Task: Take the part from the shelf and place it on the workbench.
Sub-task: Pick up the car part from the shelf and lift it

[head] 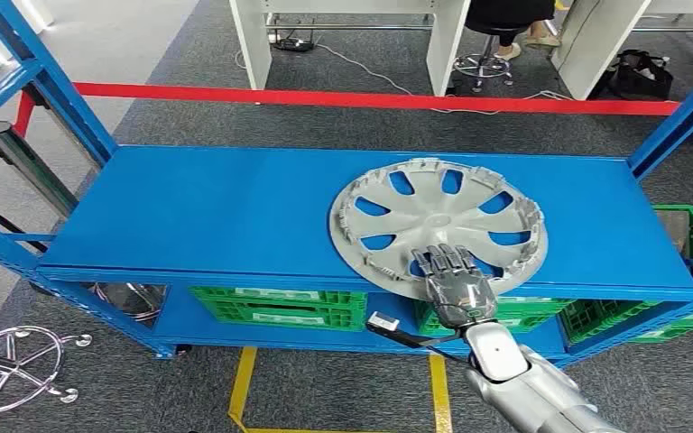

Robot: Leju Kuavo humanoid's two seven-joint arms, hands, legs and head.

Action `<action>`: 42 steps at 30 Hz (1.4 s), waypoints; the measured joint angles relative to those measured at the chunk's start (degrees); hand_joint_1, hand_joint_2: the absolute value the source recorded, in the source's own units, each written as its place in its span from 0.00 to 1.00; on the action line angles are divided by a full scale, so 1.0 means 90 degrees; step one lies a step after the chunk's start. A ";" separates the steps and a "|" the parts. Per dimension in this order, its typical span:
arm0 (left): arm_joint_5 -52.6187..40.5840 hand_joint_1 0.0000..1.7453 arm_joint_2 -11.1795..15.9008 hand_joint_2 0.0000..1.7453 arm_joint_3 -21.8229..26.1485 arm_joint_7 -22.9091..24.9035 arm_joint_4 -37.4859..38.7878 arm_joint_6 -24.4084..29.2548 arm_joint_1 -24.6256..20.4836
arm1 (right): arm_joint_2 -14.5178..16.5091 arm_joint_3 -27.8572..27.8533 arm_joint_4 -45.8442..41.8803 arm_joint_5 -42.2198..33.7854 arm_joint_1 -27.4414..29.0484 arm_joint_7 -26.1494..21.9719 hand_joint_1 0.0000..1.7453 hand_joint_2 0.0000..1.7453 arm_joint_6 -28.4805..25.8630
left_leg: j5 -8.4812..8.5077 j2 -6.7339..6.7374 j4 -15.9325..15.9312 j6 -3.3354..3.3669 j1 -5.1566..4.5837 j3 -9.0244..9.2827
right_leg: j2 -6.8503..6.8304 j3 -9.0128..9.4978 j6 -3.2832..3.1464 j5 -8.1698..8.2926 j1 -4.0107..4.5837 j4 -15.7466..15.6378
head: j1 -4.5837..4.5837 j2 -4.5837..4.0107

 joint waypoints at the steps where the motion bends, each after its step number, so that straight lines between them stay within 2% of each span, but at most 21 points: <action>1: 0.0006 0.00 0.0001 0.00 0.0000 -0.0007 0.0001 0.0000 0.0003 | 0.0002 -0.0029 -0.0054 0.0000 0.0034 -0.0074 1.00 1.00 0.0000 | 0.0000 0.0000 0.0000 0.0000 0.0000 0.0000 | -0.0001 0.0000 0.0000 0.0000 0.0000 0.0000 | 0.0000 0.0000; 7: 0.0074 0.00 0.0010 0.00 0.0000 -0.0093 0.0002 0.0008 0.0048 | 0.0025 -0.0255 -0.0592 -0.0032 0.0320 -0.0558 1.00 1.00 0.0001 | 0.0002 -0.0001 0.0000 0.0002 -0.0001 -0.0004 | -0.0002 -0.0002 0.0001 0.0003 -0.0001 0.0000 | 0.0000 0.0000; 15: 0.0082 0.00 0.0011 0.00 0.0000 -0.0109 0.0002 0.0015 0.0063 | 0.0066 -0.0427 -0.0959 -0.0057 0.0383 -0.0618 1.00 1.00 -0.0004 | 0.0001 -0.0001 0.0000 0.0002 -0.0001 -0.0004 | 0.0000 -0.0005 0.0000 0.0003 -0.0001 0.0000 | 0.0000 0.0000; 19: 0.0127 0.00 0.0013 0.00 0.0006 -0.0144 0.0004 0.0019 0.0069 | 0.0093 -0.0475 -0.1202 -0.0054 0.0482 -0.0825 1.00 1.00 -0.0003 | 0.0001 -0.0001 0.0000 0.0002 0.0000 -0.0004 | -0.0001 -0.0006 0.0000 0.0003 0.0000 0.0000 | -0.0001 0.0000; 27: 0.0254 0.00 -0.0020 0.00 0.0018 -0.0274 0.0015 0.0233 0.0097 | 0.0137 -0.0474 -0.2589 -0.0008 0.0940 -0.1111 1.00 1.00 0.0001 | 0.0001 -0.0003 0.0000 0.0002 0.0000 -0.0015 | -0.0004 -0.0015 0.0000 0.0002 -0.0001 0.0001 | -0.0001 0.0000; 29: 0.0276 0.00 -0.0066 0.00 0.0021 -0.0354 0.0016 0.0351 0.0111 | 0.0154 -0.0520 -0.3185 -0.0008 0.1055 -0.1560 1.00 1.00 0.0002 | 0.0001 -0.0003 0.0000 0.0002 -0.0001 -0.0019 | -0.0003 -0.0019 0.0000 0.0002 -0.0001 0.0001 | -0.0001 0.0000; 31: 0.0281 0.00 -0.0106 0.00 0.0022 -0.0480 0.0017 0.0361 0.0122 | 0.0288 -0.0701 -0.3887 -0.0008 0.1200 -0.2464 1.00 1.00 0.0004 | 0.0001 -0.0004 0.0000 0.0002 -0.0001 -0.0025 | -0.0001 -0.0023 0.0000 0.0002 -0.0001 0.0001 | 0.0000 0.0000; 33: 0.0300 0.00 -0.0132 0.00 0.0022 -0.0588 0.0017 0.0290 0.0129 | 0.0585 -0.0912 -0.4622 -0.0005 0.1348 -0.3492 1.00 1.00 0.0007 | 0.0001 -0.0005 0.0000 0.0002 -0.0001 -0.0031 | -0.0001 -0.0030 0.0000 0.0002 -0.0001 0.0001 | -0.0002 0.0000; 35: 0.0329 0.00 -0.0145 0.00 0.0022 -0.0650 0.0017 0.0200 0.0131 | 0.0902 -0.0989 -0.5290 -0.0007 0.1459 -0.4182 1.00 1.00 0.0010 | 0.0001 -0.0014 0.0000 0.0001 0.0000 -0.0037 | -0.0013 -0.0036 0.0000 0.0001 0.0000 0.0001 | -0.0002 0.0000; 38: 0.0348 0.00 -0.0147 0.00 0.0022 -0.0693 0.0017 0.0126 0.0141 | 0.1219 -0.0974 -0.6108 -0.0013 0.1511 -0.4602 1.00 1.00 0.0015 | 0.0002 -0.0030 0.0000 0.0001 0.0003 -0.0043 | -0.0030 -0.0037 0.0000 -0.0002 0.0003 0.0002 | -0.0002 0.0000; 42: 0.0354 0.00 -0.0149 0.00 0.0022 -0.0697 0.0017 0.0114 0.0143 | 0.1446 -0.0976 -0.6732 -0.0010 0.1510 -0.4701 1.00 1.00 0.0022 | 0.0002 -0.0029 -0.0001 0.0001 0.0003 -0.0043 | -0.0022 -0.0036 0.0000 -0.0003 0.0002 0.0002 | -0.0001 0.0000</action>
